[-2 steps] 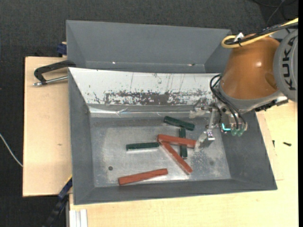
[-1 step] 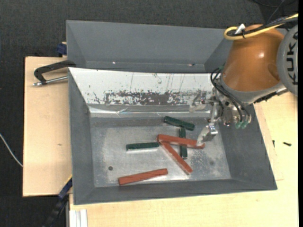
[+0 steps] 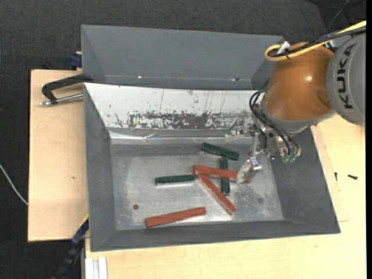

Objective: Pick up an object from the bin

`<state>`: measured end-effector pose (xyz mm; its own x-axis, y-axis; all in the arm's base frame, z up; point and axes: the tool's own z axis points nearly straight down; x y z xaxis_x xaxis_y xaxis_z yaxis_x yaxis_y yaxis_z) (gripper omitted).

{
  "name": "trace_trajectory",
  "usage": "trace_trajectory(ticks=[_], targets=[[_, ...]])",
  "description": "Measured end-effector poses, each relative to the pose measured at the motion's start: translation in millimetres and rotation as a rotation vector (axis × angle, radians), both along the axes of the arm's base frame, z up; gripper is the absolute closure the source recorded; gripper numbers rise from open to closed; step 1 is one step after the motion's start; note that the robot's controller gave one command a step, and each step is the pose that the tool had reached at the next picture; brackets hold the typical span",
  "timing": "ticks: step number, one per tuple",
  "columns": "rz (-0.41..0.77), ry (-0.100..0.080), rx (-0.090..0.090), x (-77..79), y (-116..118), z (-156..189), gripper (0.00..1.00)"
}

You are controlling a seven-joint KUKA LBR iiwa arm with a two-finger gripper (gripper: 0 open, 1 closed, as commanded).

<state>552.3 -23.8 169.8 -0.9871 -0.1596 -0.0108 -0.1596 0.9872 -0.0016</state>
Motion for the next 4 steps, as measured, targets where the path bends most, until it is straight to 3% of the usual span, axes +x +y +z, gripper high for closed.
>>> trace_trajectory(ticks=[1,3,4], targets=[[0.122,0.01,-0.001,15.8,9,-59,1.0],[0.128,0.006,0.0,20.1,5,-46,1.0],[0.101,0.005,0.0,29.3,17,40,1.0]])
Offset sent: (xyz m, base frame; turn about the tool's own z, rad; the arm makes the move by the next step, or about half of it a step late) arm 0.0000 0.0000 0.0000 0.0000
